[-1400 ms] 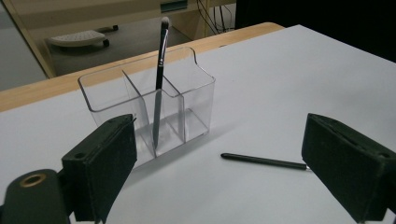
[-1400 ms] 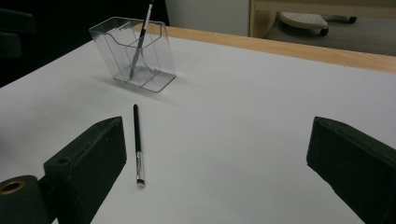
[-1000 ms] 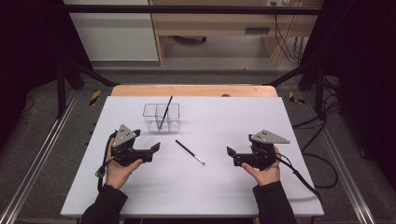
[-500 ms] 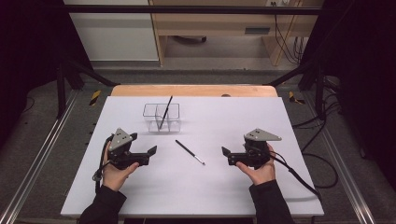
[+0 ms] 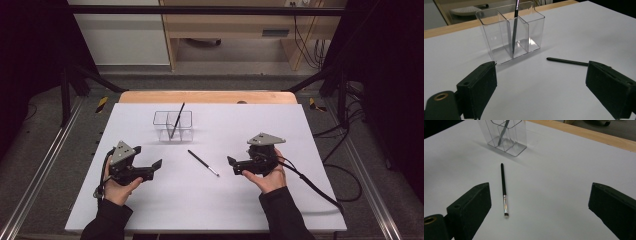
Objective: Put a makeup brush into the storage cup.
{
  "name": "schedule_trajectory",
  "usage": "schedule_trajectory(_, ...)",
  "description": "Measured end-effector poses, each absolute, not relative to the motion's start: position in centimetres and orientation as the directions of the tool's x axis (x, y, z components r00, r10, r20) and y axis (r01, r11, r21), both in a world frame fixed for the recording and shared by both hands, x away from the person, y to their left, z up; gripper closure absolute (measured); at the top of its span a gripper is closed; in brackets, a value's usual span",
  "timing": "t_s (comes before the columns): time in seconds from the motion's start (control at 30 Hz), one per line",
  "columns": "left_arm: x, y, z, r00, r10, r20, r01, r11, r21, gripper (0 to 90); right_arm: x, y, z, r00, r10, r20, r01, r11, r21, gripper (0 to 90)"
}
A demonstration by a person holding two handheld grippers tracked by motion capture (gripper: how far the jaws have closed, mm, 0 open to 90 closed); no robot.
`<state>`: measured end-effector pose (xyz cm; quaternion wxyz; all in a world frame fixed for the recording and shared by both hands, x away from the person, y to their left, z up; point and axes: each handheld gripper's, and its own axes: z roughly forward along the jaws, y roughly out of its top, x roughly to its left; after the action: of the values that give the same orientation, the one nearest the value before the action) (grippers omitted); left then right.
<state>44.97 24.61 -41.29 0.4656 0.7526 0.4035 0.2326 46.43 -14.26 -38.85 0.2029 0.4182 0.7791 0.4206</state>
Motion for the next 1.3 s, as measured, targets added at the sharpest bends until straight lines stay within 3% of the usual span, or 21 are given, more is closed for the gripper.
schedule_trajectory(0.33, 44.8, 24.7, -42.0, 0.56, 0.829, -0.013, 0.415, -0.267, 0.87, 9.7, 47.2, -11.9, -39.1, -0.615, 0.788, 0.034, 0.505, 0.361, 0.784, 10.2)
schedule_trajectory(1.03, 44.7, 24.9, -42.4, 0.563, 0.826, -0.016, 0.417, -0.268, 0.868, 10.1, 48.8, -8.2, -41.2, -0.68, 0.734, 0.002, 0.496, 0.458, 0.738, 7.8)
schedule_trajectory(1.3, 44.8, 25.1, -42.3, 0.572, 0.82, -0.017, 0.415, -0.271, 0.869, 10.2, 49.6, -6.9, -41.7, -0.704, 0.71, -0.014, 0.499, 0.509, 0.702, 16.4)
